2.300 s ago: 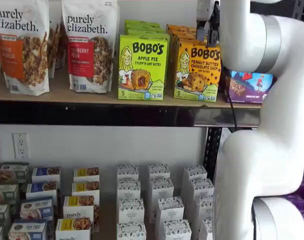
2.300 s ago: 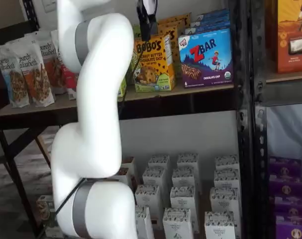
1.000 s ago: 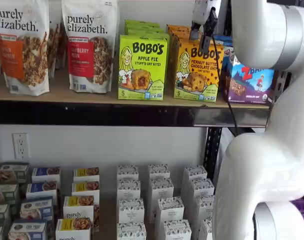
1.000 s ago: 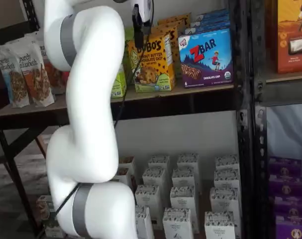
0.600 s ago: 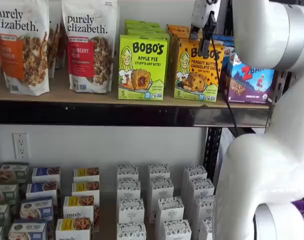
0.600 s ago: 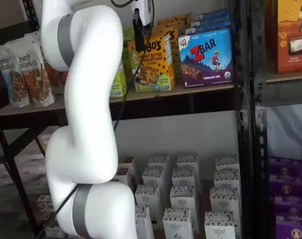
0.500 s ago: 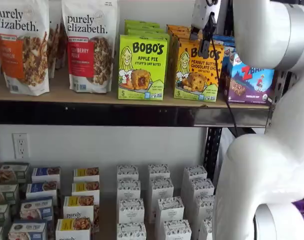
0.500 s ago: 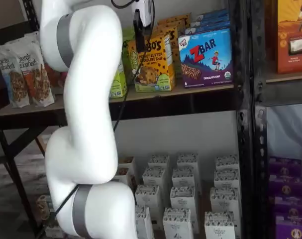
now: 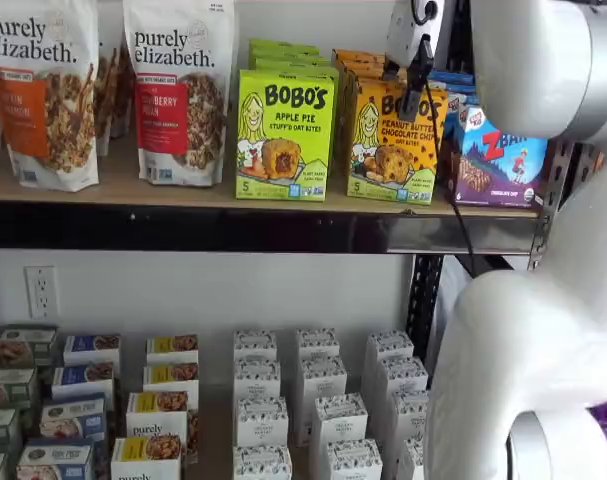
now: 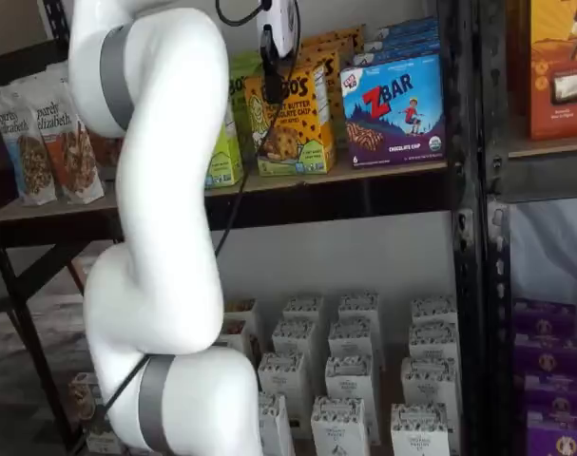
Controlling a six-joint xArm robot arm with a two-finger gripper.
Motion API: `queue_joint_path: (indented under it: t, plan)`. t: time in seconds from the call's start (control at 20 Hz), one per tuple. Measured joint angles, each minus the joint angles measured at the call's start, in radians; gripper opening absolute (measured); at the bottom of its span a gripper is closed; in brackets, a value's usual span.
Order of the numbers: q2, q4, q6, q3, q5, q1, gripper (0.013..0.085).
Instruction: Pick up the orange box on the top shelf, the fifth box from the left
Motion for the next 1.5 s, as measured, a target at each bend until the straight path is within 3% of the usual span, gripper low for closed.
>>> queue_joint_path:
  t: [0.25, 0.7, 0.9, 1.0, 1.5]
  plan:
    - [0.011, -0.029, 0.003, -0.013, 0.017, 0.009, 0.0850]
    - [0.013, -0.028, -0.005, -0.012, 0.017, 0.001, 0.0850]
    - [0.017, -0.036, -0.007, -0.016, 0.024, 0.001, 0.0770]
    - [0.018, -0.036, -0.008, -0.017, 0.026, 0.000, 0.0690]
    - [0.028, -0.032, -0.006, -0.030, 0.037, 0.001, 0.0490]
